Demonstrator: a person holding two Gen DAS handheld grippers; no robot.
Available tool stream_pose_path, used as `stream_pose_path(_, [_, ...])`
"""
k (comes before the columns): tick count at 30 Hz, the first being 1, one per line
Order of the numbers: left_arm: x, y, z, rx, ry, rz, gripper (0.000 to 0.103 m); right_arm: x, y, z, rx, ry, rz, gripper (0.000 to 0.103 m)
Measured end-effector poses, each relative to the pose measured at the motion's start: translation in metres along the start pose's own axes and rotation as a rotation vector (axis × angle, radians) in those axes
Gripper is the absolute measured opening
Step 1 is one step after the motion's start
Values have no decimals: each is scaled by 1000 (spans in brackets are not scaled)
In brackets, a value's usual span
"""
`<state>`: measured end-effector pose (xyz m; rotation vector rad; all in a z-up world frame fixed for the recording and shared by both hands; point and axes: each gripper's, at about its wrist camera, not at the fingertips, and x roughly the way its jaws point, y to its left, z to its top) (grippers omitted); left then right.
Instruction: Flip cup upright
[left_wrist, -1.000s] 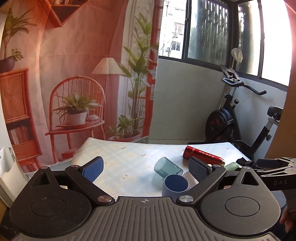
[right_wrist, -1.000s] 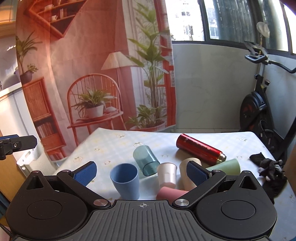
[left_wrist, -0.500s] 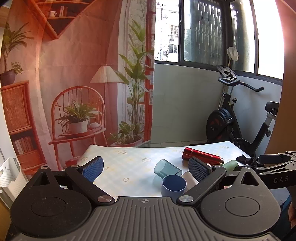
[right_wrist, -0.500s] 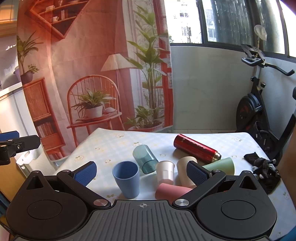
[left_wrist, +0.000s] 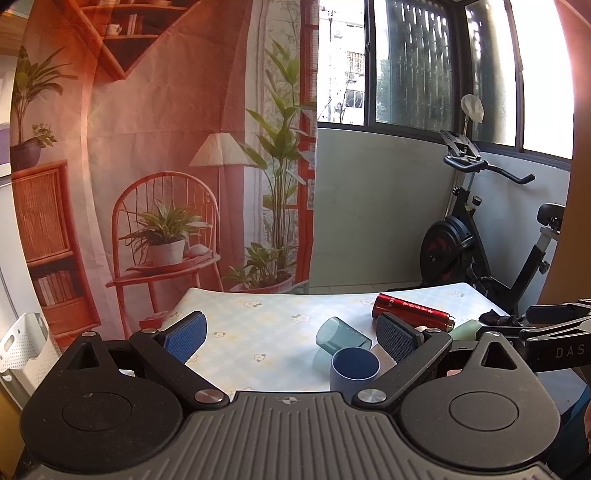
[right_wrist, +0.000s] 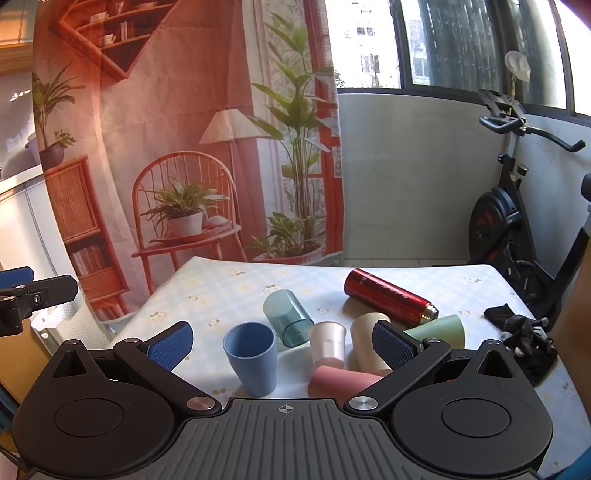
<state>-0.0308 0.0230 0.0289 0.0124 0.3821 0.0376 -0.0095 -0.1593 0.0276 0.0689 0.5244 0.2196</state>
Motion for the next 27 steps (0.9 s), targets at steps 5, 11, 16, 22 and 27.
stream_pose_path(5, [-1, 0, 0, 9, -15, -3, 99, 0, -1, 0, 2, -1, -1, 103])
stream_pose_path(11, [-3, -2, -1, 12, -23, -6, 99, -2, -3, 0, 4, -5, -4, 103])
stream_pose_path(16, [-4, -3, -1, 14, -31, -4, 99, -2, -4, 0, 5, -5, -7, 103])
stream_pose_path(22, [-2, -2, -1, 5, -34, -18, 100, -2, -3, 0, 5, -2, -6, 103])
stream_pose_path(27, [-1, -1, -2, -7, -36, -20, 100, 1, -2, -2, 7, 7, 0, 103])
